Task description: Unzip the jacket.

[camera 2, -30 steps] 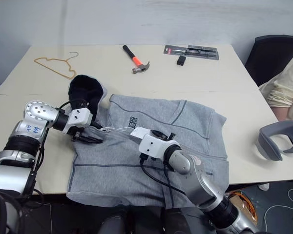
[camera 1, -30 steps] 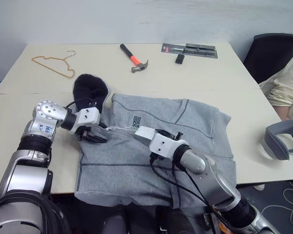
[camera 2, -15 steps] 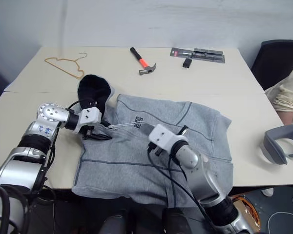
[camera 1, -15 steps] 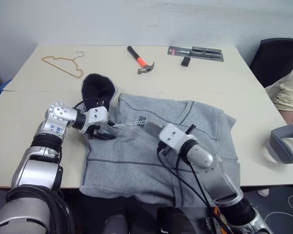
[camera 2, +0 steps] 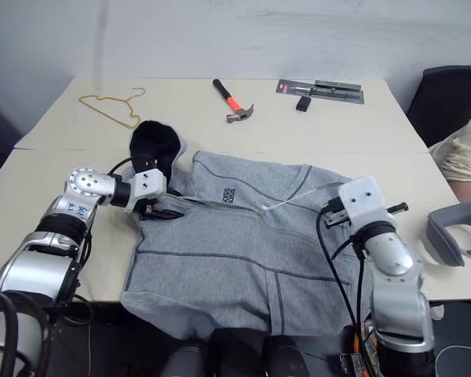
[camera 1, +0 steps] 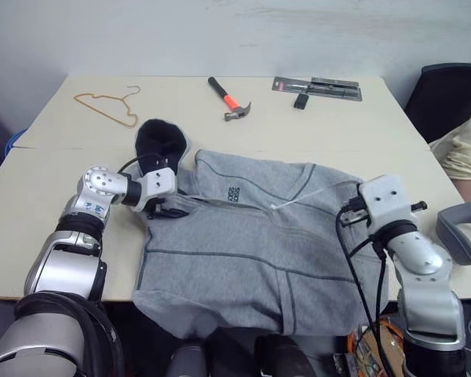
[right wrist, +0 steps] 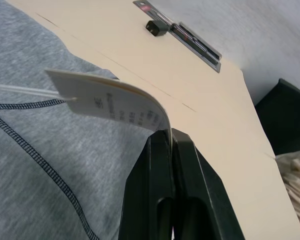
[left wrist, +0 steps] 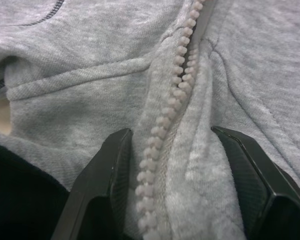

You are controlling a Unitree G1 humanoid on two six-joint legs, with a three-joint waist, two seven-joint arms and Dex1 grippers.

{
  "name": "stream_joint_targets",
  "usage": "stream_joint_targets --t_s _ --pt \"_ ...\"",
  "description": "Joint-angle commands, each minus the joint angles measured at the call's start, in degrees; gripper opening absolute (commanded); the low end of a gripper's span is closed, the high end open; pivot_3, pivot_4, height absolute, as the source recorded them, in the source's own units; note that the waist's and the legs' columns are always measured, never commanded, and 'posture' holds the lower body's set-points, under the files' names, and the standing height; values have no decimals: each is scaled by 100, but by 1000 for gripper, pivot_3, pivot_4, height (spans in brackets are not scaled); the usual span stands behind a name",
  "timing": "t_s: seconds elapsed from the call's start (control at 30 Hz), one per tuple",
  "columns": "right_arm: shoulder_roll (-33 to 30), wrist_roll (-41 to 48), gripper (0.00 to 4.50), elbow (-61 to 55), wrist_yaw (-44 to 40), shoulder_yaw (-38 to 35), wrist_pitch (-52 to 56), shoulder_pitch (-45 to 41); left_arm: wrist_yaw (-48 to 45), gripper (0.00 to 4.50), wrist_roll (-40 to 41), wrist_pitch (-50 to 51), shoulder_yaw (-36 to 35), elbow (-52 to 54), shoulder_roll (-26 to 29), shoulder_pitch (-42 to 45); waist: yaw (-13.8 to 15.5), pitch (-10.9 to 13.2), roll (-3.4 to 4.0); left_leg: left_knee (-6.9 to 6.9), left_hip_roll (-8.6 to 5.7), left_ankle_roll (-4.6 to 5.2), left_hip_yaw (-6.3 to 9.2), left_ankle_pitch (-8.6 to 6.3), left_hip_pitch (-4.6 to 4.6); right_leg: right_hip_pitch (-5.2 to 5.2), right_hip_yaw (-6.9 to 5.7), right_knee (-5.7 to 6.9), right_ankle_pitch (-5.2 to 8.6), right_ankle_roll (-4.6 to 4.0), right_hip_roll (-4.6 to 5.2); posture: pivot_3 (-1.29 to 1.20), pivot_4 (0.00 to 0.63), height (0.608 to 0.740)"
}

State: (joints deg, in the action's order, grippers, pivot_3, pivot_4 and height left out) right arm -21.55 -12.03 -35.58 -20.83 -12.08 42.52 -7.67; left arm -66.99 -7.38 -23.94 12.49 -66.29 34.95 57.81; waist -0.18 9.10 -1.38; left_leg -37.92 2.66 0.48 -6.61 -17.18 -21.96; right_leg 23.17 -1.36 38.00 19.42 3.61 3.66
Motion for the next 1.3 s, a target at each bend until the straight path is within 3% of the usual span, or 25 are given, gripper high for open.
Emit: stream_joint_targets --t_s 0.03,0.23,0.37,0.57,0.9,0.97,1.07,1.17,1.3 --pt "-234 116 24 -285 69 -924 100 206 326 2624 -447 71 202 -341 104 -176 -1 0 0 0 0 0 0 0 0 0 0 0 0 0 0 0 150 740" --pt "-888 465 24 129 -61 -2450 -1 456 436 2624 -466 89 209 -409 123 -185 -6 -2 13 4 -1 1 -5 0 11 -8 4 -4 0 0 -3 0 150 740" --pt "-1580 804 24 875 -316 -3435 -261 540 485 2624 -427 135 156 -441 123 -161 -7 -1 14 57 -7 0 -18 -1 87 -70 15 -35 1 -1 -4 0 150 740" --pt "-2444 1150 24 2097 -441 -4003 -747 424 511 2624 -418 148 108 -453 199 -178 -16 -1 27 71 -5 -2 -25 1 94 -66 25 -38 1 -1 -7 0 150 740" --pt "-3271 1286 24 3221 -365 -3681 -1412 12 769 2624 -375 183 16 -457 320 -201 -62 4 34 79 0 -6 -28 3 91 -59 30 -41 1 -1 -10 0 150 740" --pt "-3339 1460 24 3121 -701 -3623 -1473 111 667 2624 -255 243 -73 -414 338 -229 -79 5 36 79 1 -7 -28 3 89 -58 30 -42 1 -1 -10 0 150 740" --pt "-3238 2058 24 2688 -1423 -3098 -1339 145 264 2624 93 530 -359 -263 302 -217 -145 8 33 83 3 -9 -27 4 90 -59 29 -43 1 -1 -13 0 150 740" --pt "-3238 2723 24 2288 -2401 -2060 -1336 30 -390 2624 514 1183 -670 62 306 -191 -226 20 32 84 9 -12 -27 5 91 -58 29 -42 1 -2 -21 0 150 740" --pt "-3405 3003 24 2552 -3231 -1052 -1534 -463 -1442 2624 1046 2231 -874 1256 532 -587 -257 84 34 82 11 -24 -24 7 66 -39 23 -43 3 -3 -24 0 150 740"
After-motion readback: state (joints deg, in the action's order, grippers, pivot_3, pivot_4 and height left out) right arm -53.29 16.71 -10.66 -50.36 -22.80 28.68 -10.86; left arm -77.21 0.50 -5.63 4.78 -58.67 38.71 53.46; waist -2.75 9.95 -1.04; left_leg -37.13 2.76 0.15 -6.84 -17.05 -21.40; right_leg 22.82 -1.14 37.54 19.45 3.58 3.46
